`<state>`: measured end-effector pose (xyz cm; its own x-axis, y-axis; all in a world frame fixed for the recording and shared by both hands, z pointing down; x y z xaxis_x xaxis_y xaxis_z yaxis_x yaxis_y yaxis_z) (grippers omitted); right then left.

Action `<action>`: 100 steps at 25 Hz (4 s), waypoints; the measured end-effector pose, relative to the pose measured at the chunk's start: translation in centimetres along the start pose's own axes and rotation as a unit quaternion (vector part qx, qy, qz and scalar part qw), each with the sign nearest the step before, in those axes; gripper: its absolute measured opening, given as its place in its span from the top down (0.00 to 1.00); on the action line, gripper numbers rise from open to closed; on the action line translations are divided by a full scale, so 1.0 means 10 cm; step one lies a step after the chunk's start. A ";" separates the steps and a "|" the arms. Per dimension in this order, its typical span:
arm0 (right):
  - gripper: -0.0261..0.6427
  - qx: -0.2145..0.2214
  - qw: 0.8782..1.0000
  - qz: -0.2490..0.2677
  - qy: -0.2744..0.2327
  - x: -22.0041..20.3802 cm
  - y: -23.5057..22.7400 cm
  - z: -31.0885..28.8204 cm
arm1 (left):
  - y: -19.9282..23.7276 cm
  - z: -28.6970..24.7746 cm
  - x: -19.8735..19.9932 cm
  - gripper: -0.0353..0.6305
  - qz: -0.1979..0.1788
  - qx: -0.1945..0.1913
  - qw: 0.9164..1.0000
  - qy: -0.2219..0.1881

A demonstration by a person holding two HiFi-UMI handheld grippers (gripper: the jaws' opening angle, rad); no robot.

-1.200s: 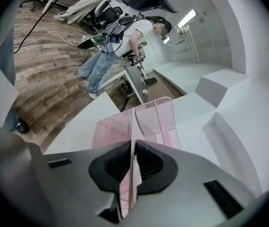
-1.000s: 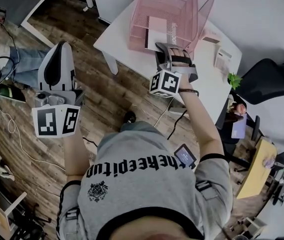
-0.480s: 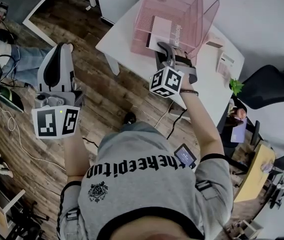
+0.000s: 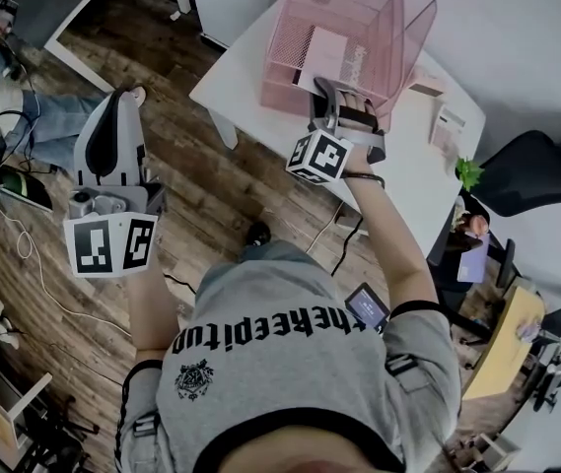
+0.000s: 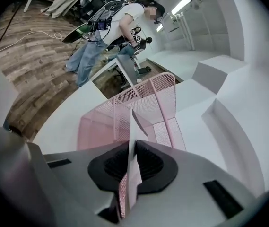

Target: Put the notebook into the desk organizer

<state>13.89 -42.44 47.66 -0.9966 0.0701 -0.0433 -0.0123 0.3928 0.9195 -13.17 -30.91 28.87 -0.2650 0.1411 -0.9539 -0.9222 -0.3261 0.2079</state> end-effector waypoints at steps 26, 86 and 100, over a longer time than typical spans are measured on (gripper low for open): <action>0.85 0.102 0.973 -0.198 -0.061 0.06 -0.03 0.01 | -0.12 -0.09 -0.08 0.94 0.001 -0.008 1.000 0.007; 0.96 -0.106 0.808 -0.571 -0.098 0.07 -0.67 2.09 | -0.52 0.21 0.32 0.94 0.037 -0.201 0.978 0.026; 0.96 -0.200 0.776 -0.589 -0.104 0.07 -0.77 3.04 | -0.74 0.52 0.42 0.94 0.055 -0.250 0.966 0.022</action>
<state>15.79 -17.57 28.72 -0.2406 0.0413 -0.9697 -0.9706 -0.0157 0.2402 -8.94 -23.03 24.44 -0.3317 0.0429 -0.9424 -0.6348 -0.7491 0.1893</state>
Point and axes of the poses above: the fingertips, and each gripper's own axes: z backward along the fingers, y to its left, x out of its top, the point moved 5 cm from there along z, backward along the fingers, and after that the axes turned 12 degrees about z, right-handed, at the moved point
